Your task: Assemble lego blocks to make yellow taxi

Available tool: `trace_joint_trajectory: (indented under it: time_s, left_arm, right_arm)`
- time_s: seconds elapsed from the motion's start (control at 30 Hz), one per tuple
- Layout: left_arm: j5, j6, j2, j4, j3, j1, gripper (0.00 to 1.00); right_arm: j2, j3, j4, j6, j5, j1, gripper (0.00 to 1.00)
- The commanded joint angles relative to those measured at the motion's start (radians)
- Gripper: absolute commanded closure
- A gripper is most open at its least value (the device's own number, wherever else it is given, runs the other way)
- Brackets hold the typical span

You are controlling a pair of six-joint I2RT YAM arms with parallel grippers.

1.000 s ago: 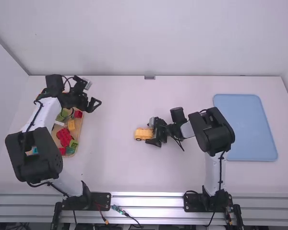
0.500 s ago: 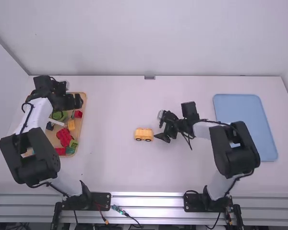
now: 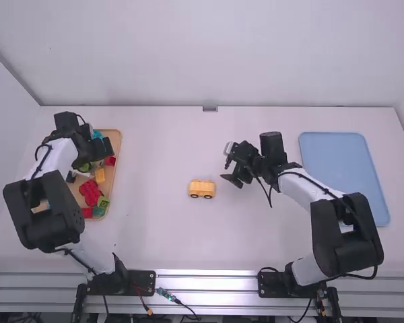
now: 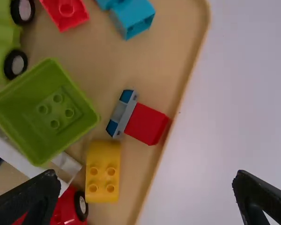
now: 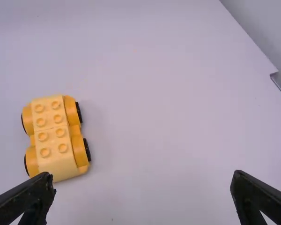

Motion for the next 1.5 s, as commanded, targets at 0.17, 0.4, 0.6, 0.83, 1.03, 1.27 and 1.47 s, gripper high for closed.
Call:
trace_joint_trajectory:
  time_s: [0.17,0.4,0.6,0.83,1.03,1.27,1.47]
  left_arm:
    - [-0.119,-0.079,0.081,-0.006,-0.009,-0.006,0.11]
    - [-0.108,-0.080,0.116,-0.008,-0.009,-0.006,0.43]
    - [-0.120,-0.105,0.122,0.003,-0.040,-0.005,0.42]
    - [-0.125,-0.094,0.122,0.068,-0.111,-0.006,0.46]
    - [-0.198,-0.101,0.122,0.114,-0.151,-0.006,0.47]
    - [-0.182,-0.071,0.122,0.170,-0.186,-0.006,0.47]
    - [-0.167,-0.049,0.122,0.265,-0.241,-0.006,0.55]
  right_arm:
    - [-0.014,0.019,0.001,0.021,0.018,0.000,0.01]
    - [-0.014,0.019,0.009,0.021,0.018,0.003,0.01]
    - [-0.014,0.019,0.009,0.020,0.019,0.006,0.01]
    - [-0.014,0.019,0.008,0.020,0.042,0.008,0.01]
    - [-0.014,0.019,0.008,0.021,0.040,0.007,0.01]
    - [-0.014,0.019,0.008,0.021,0.040,0.007,0.01]
    - [-0.014,0.019,0.008,0.021,0.041,0.006,0.01]
